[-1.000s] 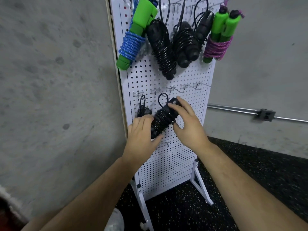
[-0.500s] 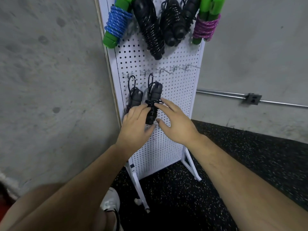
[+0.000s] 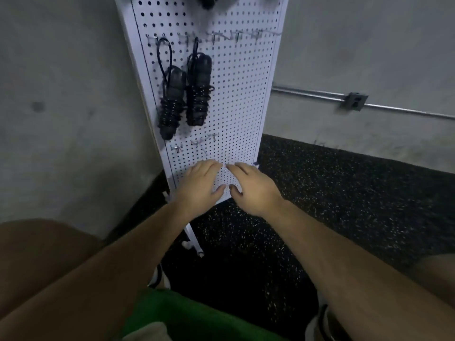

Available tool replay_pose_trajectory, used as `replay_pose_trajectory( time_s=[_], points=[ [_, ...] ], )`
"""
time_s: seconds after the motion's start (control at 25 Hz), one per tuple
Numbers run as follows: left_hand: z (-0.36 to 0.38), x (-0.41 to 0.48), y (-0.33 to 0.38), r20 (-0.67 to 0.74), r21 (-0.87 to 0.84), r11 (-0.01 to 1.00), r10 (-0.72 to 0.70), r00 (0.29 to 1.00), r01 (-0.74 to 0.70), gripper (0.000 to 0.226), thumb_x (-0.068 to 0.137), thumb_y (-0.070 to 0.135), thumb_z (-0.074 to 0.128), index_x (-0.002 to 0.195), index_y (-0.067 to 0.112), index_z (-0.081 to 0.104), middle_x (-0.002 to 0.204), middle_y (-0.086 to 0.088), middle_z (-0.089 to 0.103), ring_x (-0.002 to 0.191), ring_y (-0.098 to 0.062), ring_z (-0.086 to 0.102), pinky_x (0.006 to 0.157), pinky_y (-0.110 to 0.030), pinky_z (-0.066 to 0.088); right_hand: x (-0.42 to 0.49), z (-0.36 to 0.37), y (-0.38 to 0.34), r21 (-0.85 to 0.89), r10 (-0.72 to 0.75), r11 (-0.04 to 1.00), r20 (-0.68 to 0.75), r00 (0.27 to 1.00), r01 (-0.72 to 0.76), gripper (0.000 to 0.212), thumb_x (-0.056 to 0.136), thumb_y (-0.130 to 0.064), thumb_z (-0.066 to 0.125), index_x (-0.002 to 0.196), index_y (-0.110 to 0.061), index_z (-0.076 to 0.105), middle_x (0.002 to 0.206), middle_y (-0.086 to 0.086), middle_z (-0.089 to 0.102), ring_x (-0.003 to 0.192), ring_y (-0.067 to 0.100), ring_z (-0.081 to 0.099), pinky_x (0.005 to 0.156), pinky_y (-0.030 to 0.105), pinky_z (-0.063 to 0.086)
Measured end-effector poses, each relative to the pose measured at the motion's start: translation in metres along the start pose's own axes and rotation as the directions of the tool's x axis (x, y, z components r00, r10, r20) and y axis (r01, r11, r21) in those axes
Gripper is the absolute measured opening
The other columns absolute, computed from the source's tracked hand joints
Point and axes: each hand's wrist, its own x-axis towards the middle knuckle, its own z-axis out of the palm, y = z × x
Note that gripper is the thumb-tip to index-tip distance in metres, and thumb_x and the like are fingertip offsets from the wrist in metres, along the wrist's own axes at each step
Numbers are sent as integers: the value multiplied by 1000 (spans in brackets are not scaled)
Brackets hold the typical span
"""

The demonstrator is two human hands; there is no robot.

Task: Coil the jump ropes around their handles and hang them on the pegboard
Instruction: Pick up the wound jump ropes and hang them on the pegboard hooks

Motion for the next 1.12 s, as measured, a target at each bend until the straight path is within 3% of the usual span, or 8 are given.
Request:
replay_pose_trajectory(
  time_s=[0.08,0.24,0.48,0.6,0.76,0.92,1.12],
  points=[
    [29,-10,4,126,14,999,-51,991,50,61,99,42,57,151,15,40,151,-2,43,139,-22,37,116,-40,27,-22,30,13,25,85,996,71,994,-87,60,98,-33,53,153,-17,37,151,9,45,133,31,47,102,48,47],
    [90,-41,20,368,-24,1000,-10,930,20,66,99,45,55,154,15,35,154,-4,39,141,-23,35,117,-39,26,-81,90,36,24,234,967,293,927,-252,61,101,-34,47,157,-23,27,157,7,35,138,31,40,105,45,42],
    [183,-88,48,654,-77,997,44,756,9,67,99,48,54,155,18,31,152,-6,37,139,-28,36,113,-42,31,-153,157,62,8,365,910,461,809,-415,62,99,-35,46,157,-27,26,155,4,37,134,31,42,103,47,44],
    [216,-109,60,732,-93,996,71,678,-3,65,99,47,55,154,20,33,150,-6,38,137,-28,38,112,-42,33,-186,182,69,-46,381,903,541,750,-426,60,101,-37,45,157,-26,25,153,4,38,132,31,44,102,48,45],
    [245,-117,62,821,-7,1000,2,571,7,74,98,43,59,158,20,24,157,-9,32,143,-30,32,116,-45,31,-200,208,73,-75,408,877,637,654,-474,64,100,-40,48,157,-27,22,153,5,36,132,32,42,103,48,45],
    [266,-122,60,895,-16,998,-14,447,62,76,98,33,60,160,20,19,153,-10,38,136,-31,40,112,-45,35,-199,230,74,12,390,818,723,570,-575,67,95,-35,61,152,-22,30,140,9,48,123,30,50,100,47,48],
    [281,-127,65,896,-129,959,3,443,253,67,94,11,57,153,24,30,136,-9,46,112,-28,54,95,-44,50,-198,249,80,93,470,708,678,565,-700,65,91,-28,69,146,-17,36,130,11,50,114,31,57,95,44,50]
  ],
)
